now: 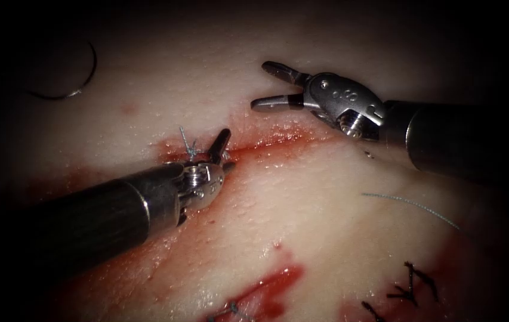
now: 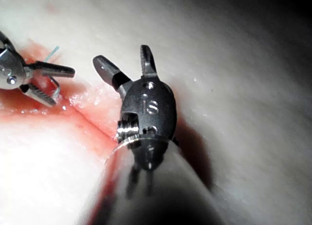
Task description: Wound Closure
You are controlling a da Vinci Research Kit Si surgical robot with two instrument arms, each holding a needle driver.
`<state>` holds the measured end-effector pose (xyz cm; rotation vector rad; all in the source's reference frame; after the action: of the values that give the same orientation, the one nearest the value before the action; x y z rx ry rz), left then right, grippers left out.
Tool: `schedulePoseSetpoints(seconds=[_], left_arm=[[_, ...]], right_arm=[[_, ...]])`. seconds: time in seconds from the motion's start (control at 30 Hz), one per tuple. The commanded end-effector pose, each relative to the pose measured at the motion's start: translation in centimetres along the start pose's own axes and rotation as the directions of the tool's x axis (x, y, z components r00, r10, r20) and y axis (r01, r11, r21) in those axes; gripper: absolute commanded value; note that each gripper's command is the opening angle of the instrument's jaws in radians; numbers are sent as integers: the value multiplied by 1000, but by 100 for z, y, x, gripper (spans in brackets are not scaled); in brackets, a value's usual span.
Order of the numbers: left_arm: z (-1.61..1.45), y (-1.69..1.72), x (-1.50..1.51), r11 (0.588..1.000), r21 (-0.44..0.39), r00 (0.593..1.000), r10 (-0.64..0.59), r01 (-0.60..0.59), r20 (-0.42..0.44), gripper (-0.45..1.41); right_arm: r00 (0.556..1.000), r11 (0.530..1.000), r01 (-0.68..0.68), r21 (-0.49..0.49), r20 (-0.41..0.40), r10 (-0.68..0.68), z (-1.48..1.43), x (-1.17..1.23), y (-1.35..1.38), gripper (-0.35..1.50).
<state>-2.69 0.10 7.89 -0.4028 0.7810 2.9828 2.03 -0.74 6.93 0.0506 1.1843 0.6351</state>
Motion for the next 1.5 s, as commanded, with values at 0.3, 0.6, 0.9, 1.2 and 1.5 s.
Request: schedulePoseSetpoints(seconds=[0.3, 0.6, 0.9, 1.2, 1.5], left_arm=[[6, -2, -1, 998, 41, 999, 44, -44, -2, -45], [-1, -6, -16, 999, 34, 1000, 25, -24, -19, -45], [-21, -15, -32, 994, -47, 974, -107, 100, -198, -45], [-63, -21, -30, 970, -147, 925, -230, 193, -301, -45], [-70, -23, -38, 966, -157, 922, -245, 206, -301, -45]], right_arm=[[1000, 1000, 2, 1, -4, -2, 11, 2, 2, 108], [1000, 1000, 9, 27, -15, -9, 12, -4, 1, 104], [991, 961, 83, 263, -121, -53, 25, -28, -3, 93], [965, 893, 216, 395, -225, -134, 61, -65, -27, 109], [912, 861, 387, 331, -274, -305, 88, -67, -56, 123]])
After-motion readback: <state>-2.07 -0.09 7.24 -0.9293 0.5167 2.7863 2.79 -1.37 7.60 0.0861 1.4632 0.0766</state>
